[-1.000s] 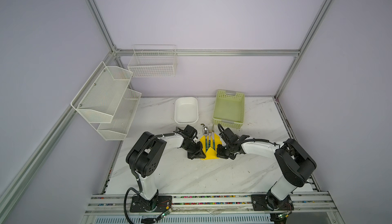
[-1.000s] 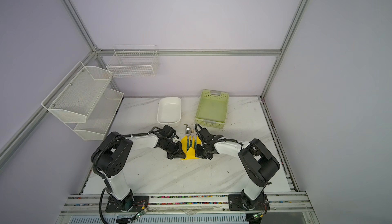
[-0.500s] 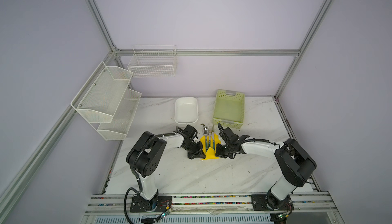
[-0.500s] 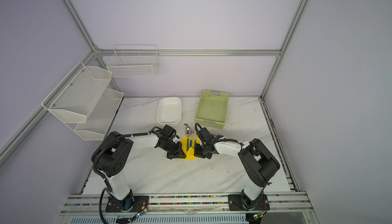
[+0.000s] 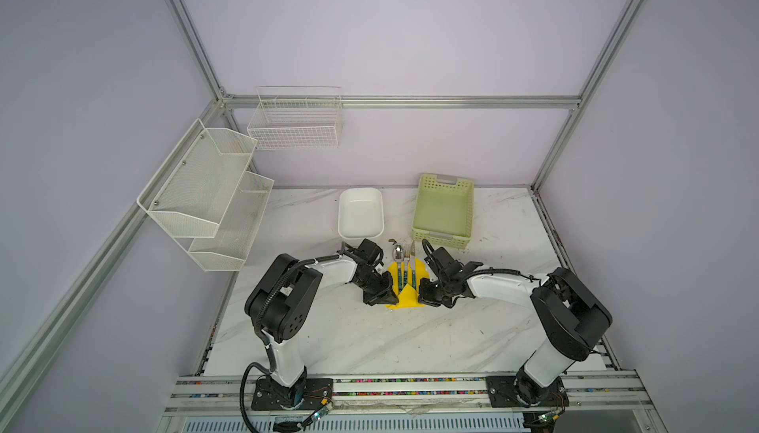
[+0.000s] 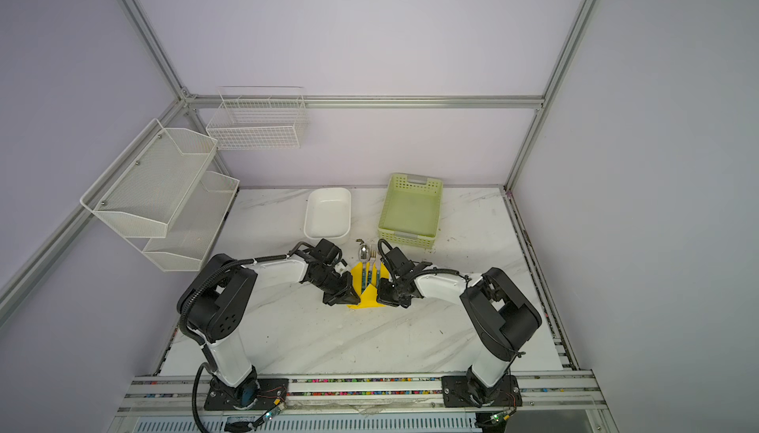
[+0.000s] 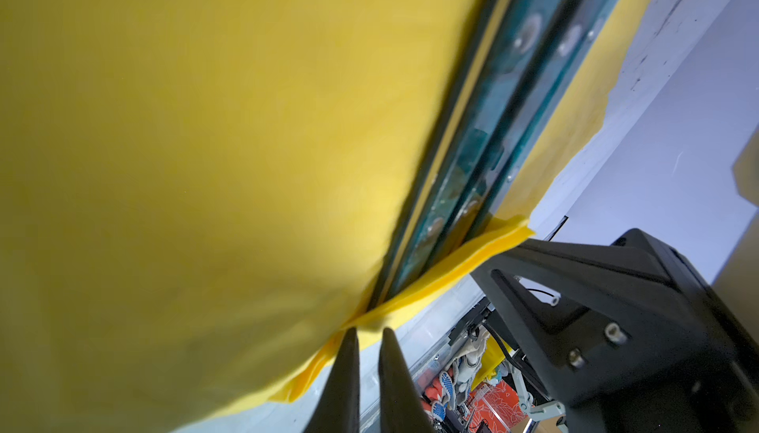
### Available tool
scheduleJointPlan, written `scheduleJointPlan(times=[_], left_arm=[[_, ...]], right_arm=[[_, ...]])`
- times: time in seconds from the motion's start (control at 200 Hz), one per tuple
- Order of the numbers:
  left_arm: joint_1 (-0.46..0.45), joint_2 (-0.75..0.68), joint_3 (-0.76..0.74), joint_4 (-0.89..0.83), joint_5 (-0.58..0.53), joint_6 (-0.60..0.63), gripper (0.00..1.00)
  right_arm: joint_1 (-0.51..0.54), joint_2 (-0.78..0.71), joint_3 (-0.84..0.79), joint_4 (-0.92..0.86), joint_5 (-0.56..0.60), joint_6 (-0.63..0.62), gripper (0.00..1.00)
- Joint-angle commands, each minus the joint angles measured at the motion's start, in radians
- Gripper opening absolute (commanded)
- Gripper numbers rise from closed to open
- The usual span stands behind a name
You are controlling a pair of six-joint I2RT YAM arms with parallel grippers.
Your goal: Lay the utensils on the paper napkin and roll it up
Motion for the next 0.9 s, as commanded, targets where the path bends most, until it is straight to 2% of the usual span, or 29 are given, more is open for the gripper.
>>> scheduleJointPlan(times=[0.0,0.54,0.735,0.895], left_arm=[[-0.013,-0.048,0.118,0.003,0.023,0.032,0.12],[-0.051,0.074,0.206,0.053,0.066,-0.009,0.1],[-0.057,0.079,0.19,0.038,0.025,-0.008,0.1],[-0.057,0.087,0.186,-0.006,-0.018,0.012,0.1]], right_arm=[[-0.004,0.032,-0.009,-0.025,0.016,0.001,0.02],[-0.003,0.041,-0.004,-0.025,0.012,-0.004,0.02],[-0.004,0.037,0.001,-0.031,0.011,-0.001,0.03],[-0.004,0.001,0.03,-0.08,0.019,-0.027,0.08]])
